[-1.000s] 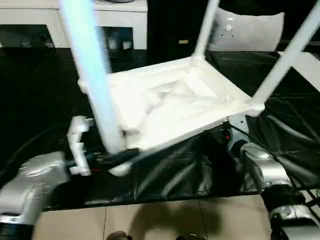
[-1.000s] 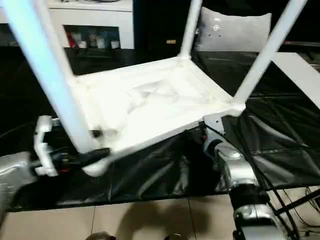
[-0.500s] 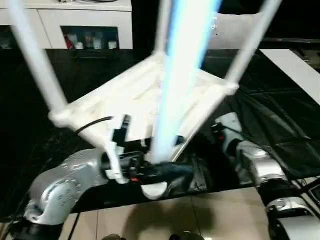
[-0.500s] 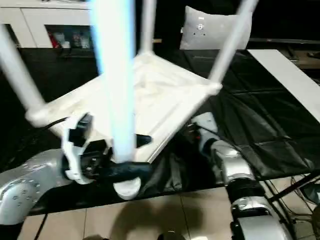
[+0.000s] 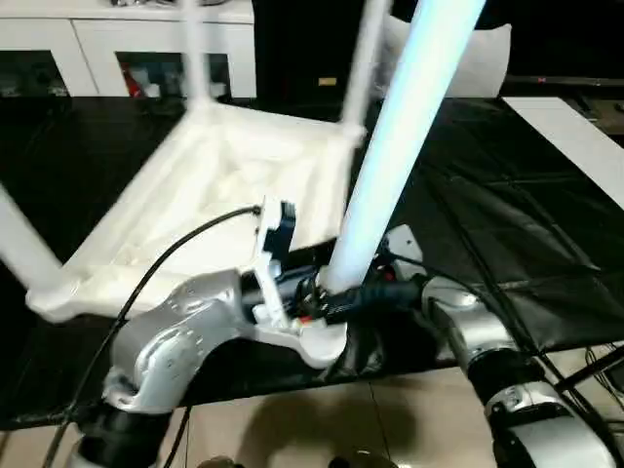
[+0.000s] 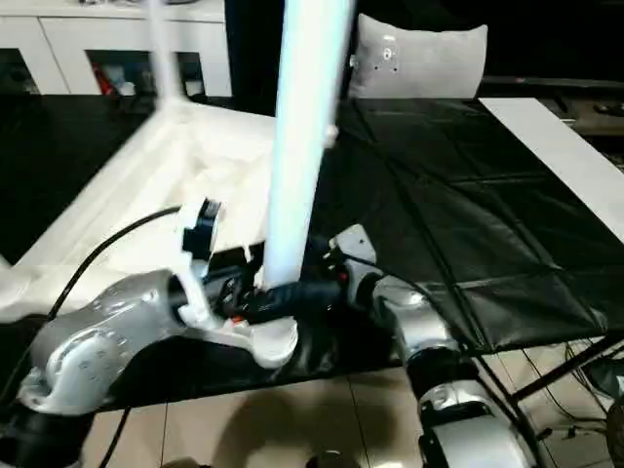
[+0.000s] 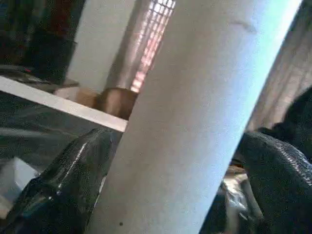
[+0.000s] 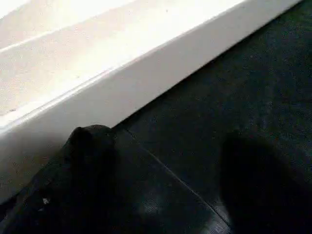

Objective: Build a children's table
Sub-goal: Rotate table base

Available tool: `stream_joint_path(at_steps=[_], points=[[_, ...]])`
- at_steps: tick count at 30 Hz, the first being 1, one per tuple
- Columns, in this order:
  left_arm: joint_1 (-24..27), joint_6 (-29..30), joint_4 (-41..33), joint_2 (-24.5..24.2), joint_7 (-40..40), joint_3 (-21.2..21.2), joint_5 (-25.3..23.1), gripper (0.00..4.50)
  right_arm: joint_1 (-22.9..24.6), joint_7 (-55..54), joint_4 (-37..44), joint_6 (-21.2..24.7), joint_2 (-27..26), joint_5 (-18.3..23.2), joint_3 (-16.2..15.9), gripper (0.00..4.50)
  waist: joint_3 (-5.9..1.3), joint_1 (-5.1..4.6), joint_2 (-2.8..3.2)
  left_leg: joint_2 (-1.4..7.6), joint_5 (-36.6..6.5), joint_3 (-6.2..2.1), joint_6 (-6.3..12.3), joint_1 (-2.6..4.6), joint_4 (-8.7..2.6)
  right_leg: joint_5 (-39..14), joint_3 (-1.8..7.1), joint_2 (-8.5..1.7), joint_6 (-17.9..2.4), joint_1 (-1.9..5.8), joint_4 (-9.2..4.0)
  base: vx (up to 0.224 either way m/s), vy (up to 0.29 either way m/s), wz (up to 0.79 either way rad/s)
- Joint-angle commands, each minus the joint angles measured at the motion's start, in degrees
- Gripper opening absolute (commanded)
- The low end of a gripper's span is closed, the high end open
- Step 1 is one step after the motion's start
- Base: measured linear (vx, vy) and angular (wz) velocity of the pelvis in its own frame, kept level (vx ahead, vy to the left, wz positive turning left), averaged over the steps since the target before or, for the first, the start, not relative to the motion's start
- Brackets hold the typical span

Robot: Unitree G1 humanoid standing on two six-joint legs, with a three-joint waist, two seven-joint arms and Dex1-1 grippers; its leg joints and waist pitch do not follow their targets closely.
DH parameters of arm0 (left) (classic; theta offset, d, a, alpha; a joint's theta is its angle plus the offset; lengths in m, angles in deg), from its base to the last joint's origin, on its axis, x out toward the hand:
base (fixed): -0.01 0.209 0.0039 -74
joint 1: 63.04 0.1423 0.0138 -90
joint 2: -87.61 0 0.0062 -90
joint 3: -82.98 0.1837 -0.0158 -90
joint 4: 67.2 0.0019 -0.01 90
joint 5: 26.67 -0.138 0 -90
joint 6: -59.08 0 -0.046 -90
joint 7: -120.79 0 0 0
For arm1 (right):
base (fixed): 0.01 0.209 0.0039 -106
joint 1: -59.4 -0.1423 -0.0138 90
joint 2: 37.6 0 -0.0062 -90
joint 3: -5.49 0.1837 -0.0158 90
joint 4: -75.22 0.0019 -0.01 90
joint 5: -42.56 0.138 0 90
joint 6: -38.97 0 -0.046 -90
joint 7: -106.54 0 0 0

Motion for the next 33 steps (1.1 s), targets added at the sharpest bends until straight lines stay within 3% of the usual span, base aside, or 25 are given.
stream_joint_path(at_steps=[1, 5, 11, 13, 14, 16, 19, 21, 23, 25, 26, 28, 30, 33], points=[[-2.25, -3.64, 2.57, 2.84, 3.31, 1.88, -3.62, 4.47, -0.62, -1.25, -0.84, -1.53, -2.2, -0.07, -0.71, 4.5, -4.1, 0.39, 0.82, 2.65, -6.07, -0.41, 1.08, 0.0, -4.29, -6.9, 2.14, -4.3, -14.86, 3.25, -3.96, 0.0, 0.0, 0.0], [-3.19, -6.05, 5.17, 4.86, 6.0, 1.11, -5.8, 4.47, -0.43, -2.0, -1.17, -1.9, -1.53, 1.22, 1.54, 4.5, -4.19, 0.44, 1.01, 2.7, -7.6, -0.59, 0.8, 0.0, -4.32, -8.27, 2.15, -4.48, -14.58, 3.46, -3.98, 0.0, 0.0, 0.0], [-4.16, -9.96, 8.33, 6.73, 8.91, 2.02, -11.35, 4.47, 0.72, -5.59, -1.3, -3.61, 0.82, 1.45, 4.58, 4.5, -4.31, 0.75, 1.15, 2.72, -7.03, -0.46, 1.62, 0.28, -4.28, -5.1, 2.04, -4.3, -15.26, 3.31, -3.93, 0.0, 0.0, 0.0], [-3.3, -11.24, 8.05, 2.64, 5.92, 4.22, -14.33, 4.47, 2.4, -4.7, 1.26, -3.63, 2.89, 3.36, 7.41, 4.5, -4.31, 0.98, 1.2, 2.65, -6.75, -0.5, 2.13, 0.24, -4.26, -4.88, 2.02, -4.31, -15.19, 3.39, -3.86, 0.0, 0.0, 0.0], [-3.18, -11.3, 7.96, 2.29, 5.57, 4.35, -14.43, 4.47, 2.52, -4.54, 1.49, -3.61, 3.01, 3.49, 7.55, 4.5, -4.32, 1.16, 1.43, 2.61, -6.83, -0.53, 2.3, 0.28, -4.24, -5.08, 2.06, -4.31, -14.88, 3.39, -3.83, 0.0, 0.0, 0.0], [-1.97, -11.31, 7.22, -1.36, 1.89, 5.1, -14.94, 4.47, 3.8, -2.65, 3.96, -3.1, 4.19, 4.72, 8.46, 4.5, -4.27, 1.57, 1.36, 2.57, -6.19, -0.39, 2.88, 0.26, -4.26, -5.07, 2.11, -4.24, -14.42, 3.38, -3.81, 0.0, 0.0, 0.0], [0.1, -11.01, 6.93, -8.22, -5.32, 5.53, -15.58, 4.47, 6.17, 1.56, 8.82, -1.8, 6.42, 6.55, 8.69, 4.5, -4.2, 1.71, 1.96, 2.46, -7.14, -0.63, 2.46, 0.28, -4.41, -7.25, 1.96, -4.17, -13.75, 3.31, -3.91, 0.0, 0.0, 0.0], [0.1, -11.01, 6.93, -8.22, -5.32, 5.53, -15.58, 4.47, 6.17, 1.56, 8.82, -1.8, 6.42, 6.55, 8.69, 4.5, -4.07, 1.32, 1.84, 2.53, -8.43, -0.46, 2.01, 0.25, -4.45, -9.24, 2.02, -4.23, -14.05, 3.18, -4.15, 0.0, 0.0, 0.0], [1.08, -11.12, 7.62, -12.76, -9.85, 5.22, -15.86, 4.47, 7.59, 4.11, 11.88, -1.53, 8.08, 7.31, 8.62, 4.5, -3.94, 1.44, 2.09, 2.51, -9.83, -0.54, 1.63, 0.35, -4.59, -11.86, 2.08, -4.26, -13.67, 2.96, -4.39, 0.0, 0.0, 0.0], [0.37, -14.13, 11.59, -17.74, -14.77, 5.54, -17.88, 4.31, 9.75, 9.46, 16.81, 0.13, 10.59, 8.56, 7.58, 4.5, -3.96, 1.59, 2.1, 2.39, -10.01, -0.64, 1.94, 0.46, -4.71, -12.26, 2.07, -4.0, -12.56, 3.02, -4.54, 0.0, 0.0, 0.0], [0.37, -14.13, 11.59, -17.74, -14.77, 5.54, -17.88, 4.12, 9.75, 9.46, 16.81, 0.13, 10.59, 8.56, 7.58, 4.5, -3.96, 1.52, 2.15, 2.46, -9.81, -0.59, 1.96, 0.43, -4.68, -11.67, 2.15, -3.99, -12.43, 2.96, -4.36, 0.0, 0.0, 0.0], [-1.92, -19.55, 17.49, -20.86, -16.73, 7.74, -23.22, 4.12, 11.76, 12.96, 20.88, 0.22, 13.21, 8.23, 6.07, 4.5, -3.93, 1.63, 2.15, 2.31, -9.51, -0.58, 2.39, 0.4, -4.73, -12.1, 2.11, -3.86, -11.79, 2.98, -4.75, 0.0, 0.0, 0.0], [-4.29, -23.31, 22.35, -22.22, -17.57, 9.8, -27.48, 4.07, 13.08, 15.57, 24.56, 1.5, 15.39, 9.25, 5.67, 4.5, -4.18, 1.78, 2.57, 2.43, -8.98, -0.67, 1.93, 0.5, -4.69, -11.03, 2.05, -4.13, -12.14, 2.92, -4.38, 0.0, 0.0, 0.0], [-5.65, -24.96, 24.82, -22.38, -18.03, 10.84, -29.63, 3.7, 14.01, 16.9, 27.25, 2.82, 16.74, 9.69, 5.52, 4.5, -4.21, 1.81, 2.61, 2.49, -9.06, -0.72, 1.65, 0.41, -4.72, -9.97, 2.09, -4.33, -12.78, 3.12, -4.32, 0.0, 0.0, 0.0]])
